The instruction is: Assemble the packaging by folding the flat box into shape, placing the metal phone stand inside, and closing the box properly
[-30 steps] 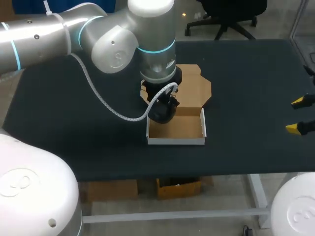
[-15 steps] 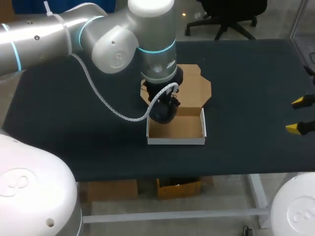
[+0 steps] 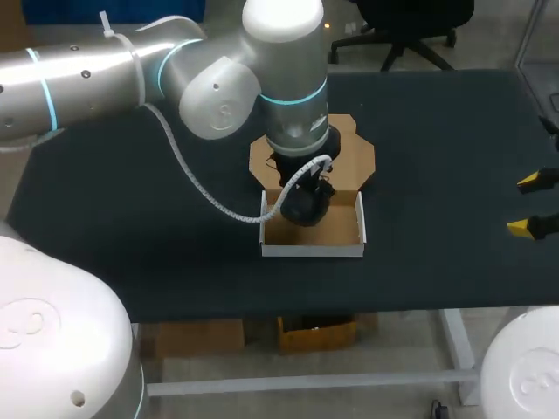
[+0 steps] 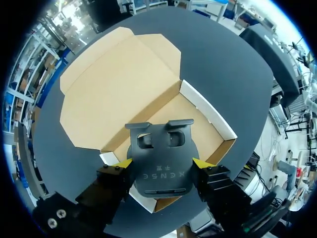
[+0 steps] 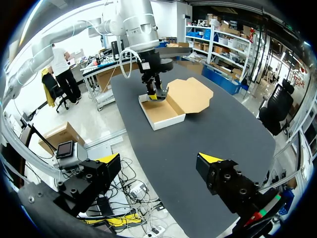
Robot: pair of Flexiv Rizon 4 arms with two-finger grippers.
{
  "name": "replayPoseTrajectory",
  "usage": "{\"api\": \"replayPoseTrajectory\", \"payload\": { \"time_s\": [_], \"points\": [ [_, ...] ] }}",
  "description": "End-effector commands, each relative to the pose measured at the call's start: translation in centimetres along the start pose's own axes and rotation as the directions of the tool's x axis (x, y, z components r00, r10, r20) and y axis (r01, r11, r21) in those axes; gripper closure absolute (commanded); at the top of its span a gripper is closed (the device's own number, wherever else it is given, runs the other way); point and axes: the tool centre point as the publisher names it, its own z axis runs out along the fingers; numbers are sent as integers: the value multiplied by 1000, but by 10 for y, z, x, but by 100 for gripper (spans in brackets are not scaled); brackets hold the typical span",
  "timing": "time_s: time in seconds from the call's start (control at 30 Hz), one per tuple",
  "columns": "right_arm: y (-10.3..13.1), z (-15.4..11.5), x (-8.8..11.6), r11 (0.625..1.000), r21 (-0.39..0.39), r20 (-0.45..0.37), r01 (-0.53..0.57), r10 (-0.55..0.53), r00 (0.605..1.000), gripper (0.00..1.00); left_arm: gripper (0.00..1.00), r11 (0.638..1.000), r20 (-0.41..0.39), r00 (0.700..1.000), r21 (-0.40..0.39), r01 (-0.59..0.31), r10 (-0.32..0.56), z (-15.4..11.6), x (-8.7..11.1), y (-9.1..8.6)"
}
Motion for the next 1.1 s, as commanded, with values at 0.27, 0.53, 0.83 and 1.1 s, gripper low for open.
{"api": "replayPoseTrajectory", "payload": {
  "time_s": [0.27,0.53,0.83,1.1],
  "points": [
    [-1,-1,1,1000,-3,0,2,-2,1000,0,100,1000,-1,1000,-7,-10,10,19,10,-8],
    [-1,-1,1,1000,-3,0,2,-2,1000,0,100,1000,2,1000,-16,-26,26,35,13,-10],
    [-1,-1,1,1000,-3,0,2,-2,1000,0,100,999,-8,999,-33,-42,42,49,19,-12],
    [-1,-1,1,1000,-3,0,2,-2,1000,0,100,998,-11,999,-31,-51,51,55,20,-13]
  ]
}}
